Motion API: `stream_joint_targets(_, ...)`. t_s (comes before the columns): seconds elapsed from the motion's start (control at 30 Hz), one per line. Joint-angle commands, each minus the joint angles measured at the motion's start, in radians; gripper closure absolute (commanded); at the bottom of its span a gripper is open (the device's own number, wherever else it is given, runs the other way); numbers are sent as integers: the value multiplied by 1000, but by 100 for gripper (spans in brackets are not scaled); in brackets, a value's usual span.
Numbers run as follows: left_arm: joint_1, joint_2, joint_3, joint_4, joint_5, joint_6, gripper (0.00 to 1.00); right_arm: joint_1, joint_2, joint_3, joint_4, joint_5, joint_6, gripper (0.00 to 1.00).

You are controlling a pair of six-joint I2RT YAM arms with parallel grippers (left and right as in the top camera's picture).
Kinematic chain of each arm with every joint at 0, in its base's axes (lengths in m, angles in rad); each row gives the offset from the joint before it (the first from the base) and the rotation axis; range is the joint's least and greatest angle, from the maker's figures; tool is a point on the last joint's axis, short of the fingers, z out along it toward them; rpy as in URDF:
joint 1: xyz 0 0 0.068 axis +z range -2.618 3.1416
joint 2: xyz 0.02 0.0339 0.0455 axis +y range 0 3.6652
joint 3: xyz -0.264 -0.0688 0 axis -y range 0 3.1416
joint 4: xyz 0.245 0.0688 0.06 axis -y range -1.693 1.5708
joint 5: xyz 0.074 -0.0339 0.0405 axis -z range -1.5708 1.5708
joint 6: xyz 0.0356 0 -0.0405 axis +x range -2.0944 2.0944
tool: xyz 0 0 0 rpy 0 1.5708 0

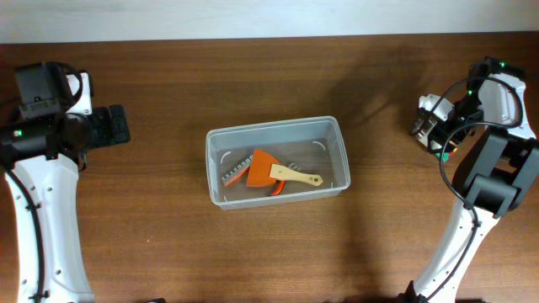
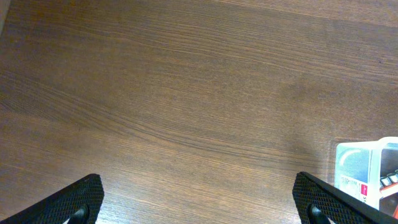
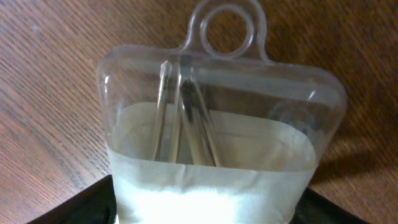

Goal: Pack container
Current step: 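Carry the pen pack with the right gripper over the container and lower it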

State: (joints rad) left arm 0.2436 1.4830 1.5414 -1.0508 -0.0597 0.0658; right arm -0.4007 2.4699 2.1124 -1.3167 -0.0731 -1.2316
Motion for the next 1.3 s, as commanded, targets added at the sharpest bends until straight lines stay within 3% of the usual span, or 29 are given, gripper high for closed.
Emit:
stream_joint_targets(0.0, 2, -21, -2, 1, -6, -6, 1, -5, 63, -15, -10, -32, -1, 25)
stream_joint_targets(0.47, 2, -21, -2, -2, -7, -6, 1, -5, 63, -15, -13, -51, 17, 50)
stream_joint_targets(0.57, 2, -21, -2, -2, -7, -6, 1, -4, 63, -15, -14, -55, 25, 69)
stream_joint_targets(0.7, 2, -21, -2, -1, -8, -5, 1, -4, 62, -14, -14, -55, 53, 78)
stream_joint_targets(0.87, 2, -21, -2, -1, -8, -5, 1, 1, 48, -14, -14, -55, 62, 96)
stream_joint_targets(1.27, 2, -21, -2, -2, -8, -5, 1, 78, -175, -12, -13, -132, 132, 96)
